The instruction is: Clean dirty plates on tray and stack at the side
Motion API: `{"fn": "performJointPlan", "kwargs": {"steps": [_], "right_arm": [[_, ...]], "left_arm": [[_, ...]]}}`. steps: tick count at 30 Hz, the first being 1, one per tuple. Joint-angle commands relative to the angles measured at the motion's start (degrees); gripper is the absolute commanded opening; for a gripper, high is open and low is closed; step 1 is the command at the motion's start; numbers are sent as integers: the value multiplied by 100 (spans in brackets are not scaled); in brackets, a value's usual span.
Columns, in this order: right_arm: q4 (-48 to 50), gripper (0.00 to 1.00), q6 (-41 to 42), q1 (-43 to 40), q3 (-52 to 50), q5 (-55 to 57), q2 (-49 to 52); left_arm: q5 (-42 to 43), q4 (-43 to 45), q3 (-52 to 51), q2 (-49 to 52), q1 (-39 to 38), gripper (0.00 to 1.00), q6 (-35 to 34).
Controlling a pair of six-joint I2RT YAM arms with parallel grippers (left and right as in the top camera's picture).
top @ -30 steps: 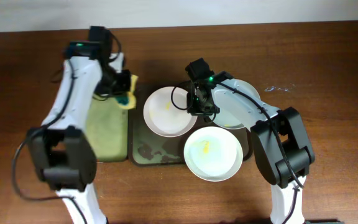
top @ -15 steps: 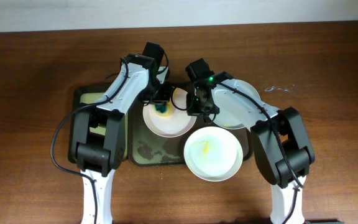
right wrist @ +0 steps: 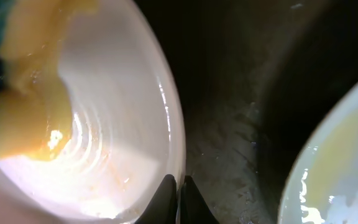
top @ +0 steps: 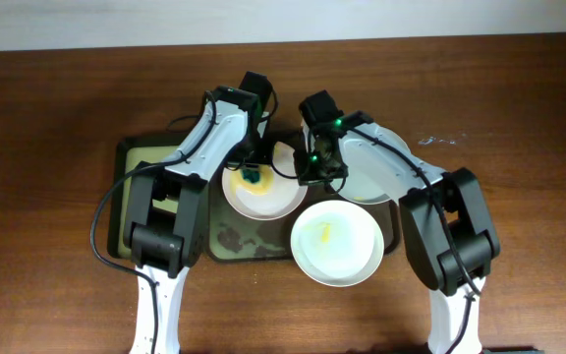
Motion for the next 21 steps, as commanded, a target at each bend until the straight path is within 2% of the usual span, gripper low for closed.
{"fn": "performJointPlan", "kwargs": {"steps": [1,4,5,8,12,15,16,18,21], "right_arm": [[42,4,-573,122,-42,-935,68],[61,4,-890,122,-42,-1261,68],[61,4,-890,122,-42,-1259,68],[68,4,-892,122,-42,-1259,68],[118,4,-892,122,-42,-1342,68],[107,4,-892,122,-42,-1340,68],[107,4,-890,122,-42,-1340,68],[105,4,-890,122,-42,-1342,68],[105,4,-890,122,-42,-1342,68]], "left_arm": [[302,-28,-188,535,-22,0,227],[654,17,-190,638,-74,0,227],[1128,-4,-190,693,-122,0,352],[3042,-153,-188,693,-127,0,1340],[3783,-400,-168,691,-114,0,1733],[3757,-649,426,448,186,0,1711],[3536,-680,579,315,284,0,1508],[2282,-638,702,-85,448,0,925],[1283,-702,647,-136,369,0,638]]}}
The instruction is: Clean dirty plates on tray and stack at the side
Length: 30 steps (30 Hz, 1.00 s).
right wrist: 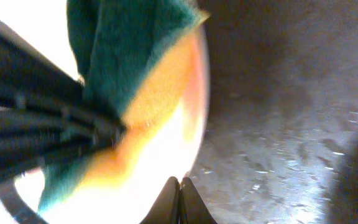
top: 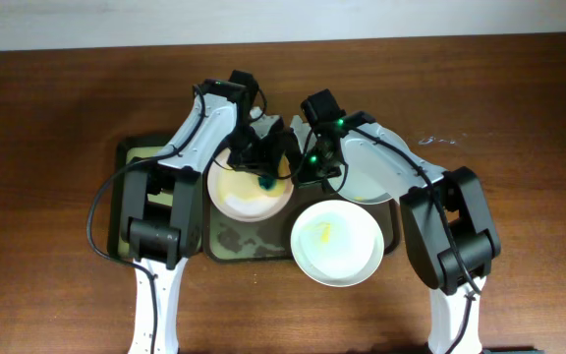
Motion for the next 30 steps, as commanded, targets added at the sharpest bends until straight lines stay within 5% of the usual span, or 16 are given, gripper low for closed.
{"fn": "performJointPlan", "kwargs": {"steps": [1,2,4,5,6,11,16,19,26,30], "right_arm": [[-92,4,-153,166,11,-293,46],[-101,5,-153,166,11,-293,46],[-138,53,-149,166,11,-291,46],[-140,69,-131,166,11,-295,46],[-153,73,-131,162,13,-361,42],[-710,73,-610,-601,568,-2065,-964],[-1270,74,101,-741,544,-151,-1659],[-1143,73,518,-256,457,407,-1182],[-540,76,1014,470,457,1368,59],[-264,58,1180,476,457,1364,149]], "left_arm": [[-1480,31,203,-387,-15,0,-555],[-1488,39,205,-459,-42,0,-555],[-1687,79,205,-844,-22,0,-638],[-1685,74,205,-1062,-2,0,-636],[-1768,39,205,-1191,-2,9,-632],[-2363,-120,203,-1296,-9,10,-634],[-2905,-260,203,-1875,26,11,-636],[-4236,-643,203,-2618,70,8,-1300],[-4317,-1794,186,-2855,1375,0,-1945],[-4059,-1897,186,-3174,1674,0,-1937]]}}
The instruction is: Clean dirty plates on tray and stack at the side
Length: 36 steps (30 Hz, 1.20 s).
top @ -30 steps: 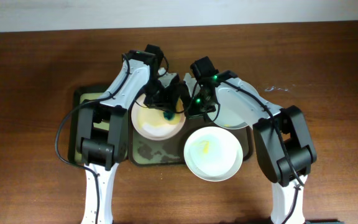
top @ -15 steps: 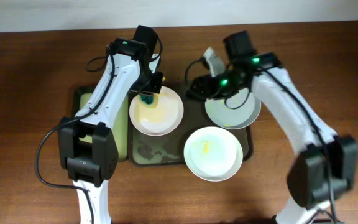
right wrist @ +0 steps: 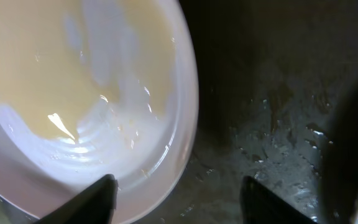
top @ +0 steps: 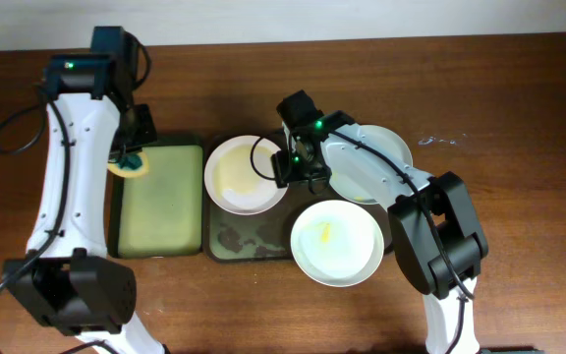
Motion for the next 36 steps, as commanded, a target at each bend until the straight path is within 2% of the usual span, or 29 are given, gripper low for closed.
{"fn": "performJointPlan", "kwargs": {"steps": [1,4,5,7,9,10,12,14,18,23,27,29,32,34,36], "right_arm": [[157,57,286,-11,-42,111,79],[216,56,326,-11,-42,136,116],[247,55,330,-11,-42,133,203],[299,54,424,-7,-42,87,350],[339,43,433,24,-42,46,463],[380,39,433,35,-42,46,463],[511,4,431,37,-42,46,463],[433,4,382,-103,-22,42,367],[-55,4,-160,-389,256,280,-638],[-629,4,-245,-24,267,2232,-1641],[-540,4,-238,402,267,2688,-1639],[-474,4,-240,640,267,3305,-1639],[-402,4,-326,1453,267,5683,-1639],[-17,4,-857,2094,267,7095,-1639],[1145,4,-2319,2861,267,8950,-1639]], "left_arm": [[83,-136,-28,-570,-11,0,-109],[85,485,-994,-1777,-251,0,-114],[83,931,-1851,-2459,-271,2,-114],[83,1700,-3117,-2997,-264,2,-114],[87,2625,-4345,-2983,-264,0,-179],[87,2846,-4544,-2903,-264,0,-177],[87,2957,-4575,-2855,-264,0,-177],[85,3021,-4575,-2855,-264,0,-175],[87,3169,-4575,-2855,-264,0,-177],[85,3239,-4575,-2852,-264,0,-177],[81,3230,-4577,-2852,-264,0,-173],[61,3233,-4575,-2855,-264,0,-173],[-195,3235,-4575,-2852,-264,0,-177],[-197,3235,-4575,-2855,-264,0,-177],[-195,3235,-4575,-2852,-262,0,-177]]}}
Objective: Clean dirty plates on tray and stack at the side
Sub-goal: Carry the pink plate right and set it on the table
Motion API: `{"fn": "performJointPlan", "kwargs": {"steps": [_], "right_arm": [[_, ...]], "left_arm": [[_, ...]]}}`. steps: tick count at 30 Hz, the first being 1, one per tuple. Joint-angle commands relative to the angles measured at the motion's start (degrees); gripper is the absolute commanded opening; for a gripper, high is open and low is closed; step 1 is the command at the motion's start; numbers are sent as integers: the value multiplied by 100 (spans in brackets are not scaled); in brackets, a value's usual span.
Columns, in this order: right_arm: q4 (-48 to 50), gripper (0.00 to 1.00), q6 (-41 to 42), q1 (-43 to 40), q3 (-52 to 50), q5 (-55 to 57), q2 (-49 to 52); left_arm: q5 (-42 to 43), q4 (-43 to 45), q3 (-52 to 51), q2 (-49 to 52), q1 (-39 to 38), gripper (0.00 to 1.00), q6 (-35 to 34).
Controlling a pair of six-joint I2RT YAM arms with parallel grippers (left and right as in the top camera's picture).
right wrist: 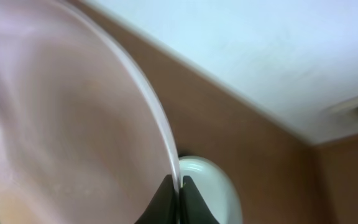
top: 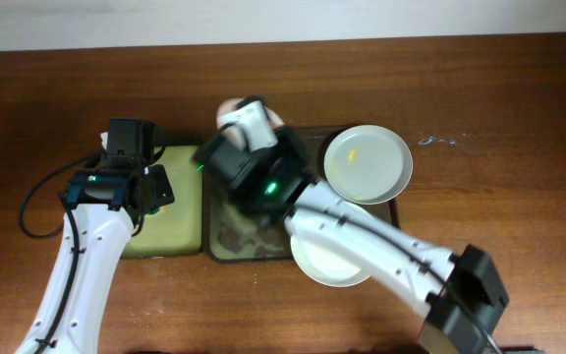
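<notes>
My right gripper (right wrist: 179, 186) is shut on the rim of a white plate (right wrist: 73, 124), which it holds tilted up off the tray. Overhead, that plate (top: 232, 110) shows only as white patches behind the right wrist, over the dark tray's (top: 226, 241) back edge. A plate with a yellow smear (top: 367, 162) lies at the tray's back right. A third plate (top: 324, 264) sits at the front, partly under my right arm. My left gripper (top: 153, 192) hangs over the pale green mat (top: 170, 211); its jaws are hidden and no sponge shows.
Beyond the held rim, the right wrist view shows another white plate (right wrist: 213, 186), brown table and a pale wall. The brown table (top: 519, 118) lies open to the right of the tray. My right arm crosses the tray diagonally.
My right gripper was open around the plate's rim on the tray; now it is shut on the rim and the plate is raised and tilted. The left arm has come nearer, over the green mat.
First my left gripper pressed a sponge into the left plate while the right gripper pinched its rim, and the sponge was still on it a moment later. Then the left arm was off by the mat with the sponge and the right jaws were open. Now the right holds the plate aloft.
</notes>
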Motion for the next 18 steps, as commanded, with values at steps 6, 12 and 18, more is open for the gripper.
{"fn": "performJointPlan", "kwargs": {"steps": [6,12,18], "right_arm": [[1659,4,-2833,999,90,2531,-90],[1563,4,-2704,925,85,2144,-87],[-160,4,-92,-787,87,-2949,-101]], "left_arm": [[-140,22,59,-85,4,0,-79],[-140,-2,57,-85,4,0,-76],[-116,-35,57,-87,4,0,-79]]}}
